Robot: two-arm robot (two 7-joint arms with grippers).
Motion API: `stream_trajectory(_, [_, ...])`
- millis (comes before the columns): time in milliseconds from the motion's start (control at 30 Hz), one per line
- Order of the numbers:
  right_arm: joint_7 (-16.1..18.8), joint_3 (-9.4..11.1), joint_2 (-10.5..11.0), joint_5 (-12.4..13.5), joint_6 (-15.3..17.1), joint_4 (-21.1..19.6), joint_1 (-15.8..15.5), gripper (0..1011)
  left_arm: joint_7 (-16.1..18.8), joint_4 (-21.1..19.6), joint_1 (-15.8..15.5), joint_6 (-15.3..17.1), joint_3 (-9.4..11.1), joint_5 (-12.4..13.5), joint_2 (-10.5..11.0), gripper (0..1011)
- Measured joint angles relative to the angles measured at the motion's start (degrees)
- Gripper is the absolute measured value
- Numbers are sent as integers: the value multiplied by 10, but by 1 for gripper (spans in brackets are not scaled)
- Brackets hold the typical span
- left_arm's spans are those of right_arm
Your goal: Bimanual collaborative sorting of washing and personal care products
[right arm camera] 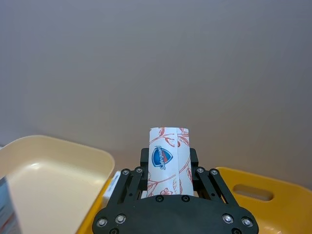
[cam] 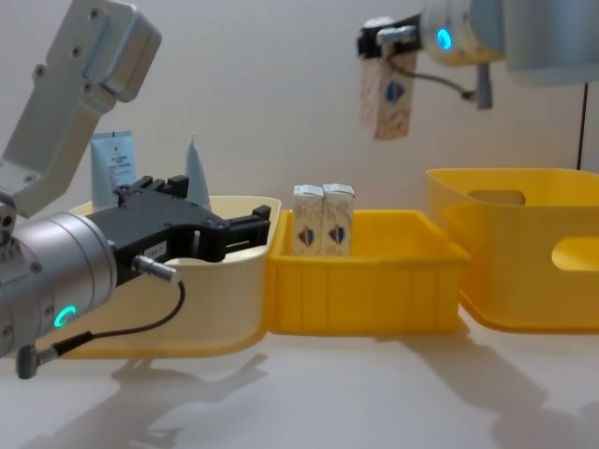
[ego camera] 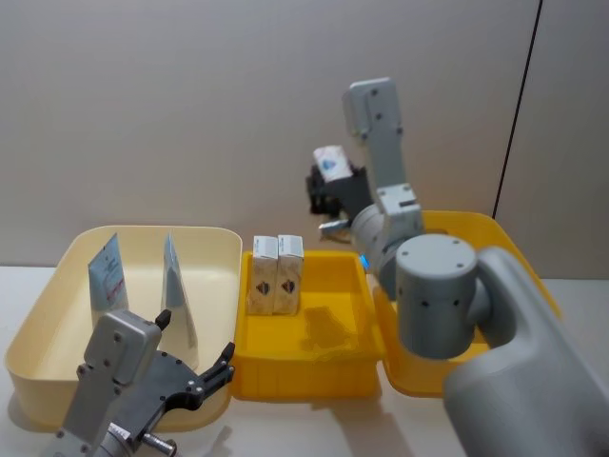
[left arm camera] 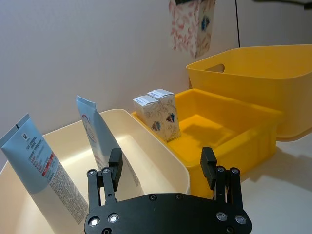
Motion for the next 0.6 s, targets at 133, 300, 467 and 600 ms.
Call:
stream_trajectory(133, [-15,5,10,-17,-13,2,12,410,0,0,0,0,0,0,0,1000])
stream_trajectory(300, [-31,14,20,-31,-20,3,21,410,0,0,0,0,0,0,0,1000])
stream_trajectory(467, [-48,23,30,-45,-21,3,25,410,0,0,0,0,0,0,0,1000])
stream_trajectory(600, [-63,35,39,-55,-9,3,26,411,0,0,0,0,0,0,0,1000])
